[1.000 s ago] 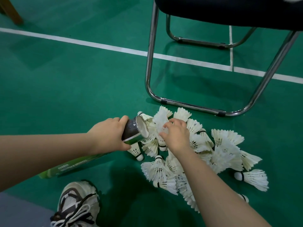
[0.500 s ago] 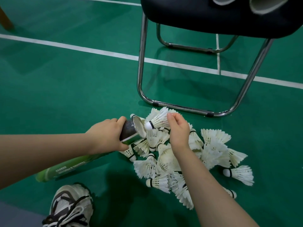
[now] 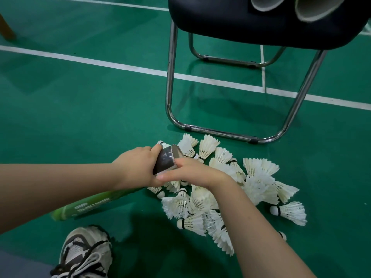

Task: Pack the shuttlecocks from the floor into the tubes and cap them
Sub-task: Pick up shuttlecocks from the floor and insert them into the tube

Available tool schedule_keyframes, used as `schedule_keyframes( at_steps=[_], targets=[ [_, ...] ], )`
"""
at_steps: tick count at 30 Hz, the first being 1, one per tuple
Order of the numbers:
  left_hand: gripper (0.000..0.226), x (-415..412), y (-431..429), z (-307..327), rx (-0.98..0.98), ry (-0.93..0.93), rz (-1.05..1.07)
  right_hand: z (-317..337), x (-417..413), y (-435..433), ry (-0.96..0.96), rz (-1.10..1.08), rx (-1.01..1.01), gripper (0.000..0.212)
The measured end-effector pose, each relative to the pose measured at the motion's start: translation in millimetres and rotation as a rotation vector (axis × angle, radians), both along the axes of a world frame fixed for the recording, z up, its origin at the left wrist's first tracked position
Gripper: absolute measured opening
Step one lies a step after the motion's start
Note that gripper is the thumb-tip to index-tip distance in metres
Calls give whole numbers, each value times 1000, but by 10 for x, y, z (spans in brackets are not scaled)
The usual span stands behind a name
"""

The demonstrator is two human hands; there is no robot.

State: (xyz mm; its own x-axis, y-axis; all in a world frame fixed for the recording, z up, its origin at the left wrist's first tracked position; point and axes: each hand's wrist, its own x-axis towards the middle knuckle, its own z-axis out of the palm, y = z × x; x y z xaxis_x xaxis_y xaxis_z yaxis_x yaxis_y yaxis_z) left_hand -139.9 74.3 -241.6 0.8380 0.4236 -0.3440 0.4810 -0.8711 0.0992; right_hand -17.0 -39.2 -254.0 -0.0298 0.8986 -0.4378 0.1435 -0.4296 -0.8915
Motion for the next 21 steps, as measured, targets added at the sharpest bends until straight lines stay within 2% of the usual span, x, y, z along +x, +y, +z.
schedule_keyframes(
  at_steps=[1, 3, 7, 9, 12, 16, 21],
  targets=[
    [55, 6, -20, -6, 2, 1, -19, -39, -41, 29, -59, 15, 2, 40],
    [53, 22, -21, -6, -12, -12, -10, -46, -103, 67, -118, -110, 32, 41],
    [63, 84, 101, 54, -42, -30, 107, -31, -57, 56, -12, -822, 179, 34],
    [63, 67, 138, 63, -47, -27, 154, -139, 50, 33, -133, -981, 154, 29],
    [62, -18, 157, 17, -41, -11, 168, -447, 209, -33, -365, -859, -14, 21],
    [61, -121, 165, -23, -27, 1, 145, -830, 214, -106, -618, -585, -185, 61],
    [62, -155, 167, -22, -36, -16, 146, -965, 109, -231, -822, -314, -191, 83]
  ],
)
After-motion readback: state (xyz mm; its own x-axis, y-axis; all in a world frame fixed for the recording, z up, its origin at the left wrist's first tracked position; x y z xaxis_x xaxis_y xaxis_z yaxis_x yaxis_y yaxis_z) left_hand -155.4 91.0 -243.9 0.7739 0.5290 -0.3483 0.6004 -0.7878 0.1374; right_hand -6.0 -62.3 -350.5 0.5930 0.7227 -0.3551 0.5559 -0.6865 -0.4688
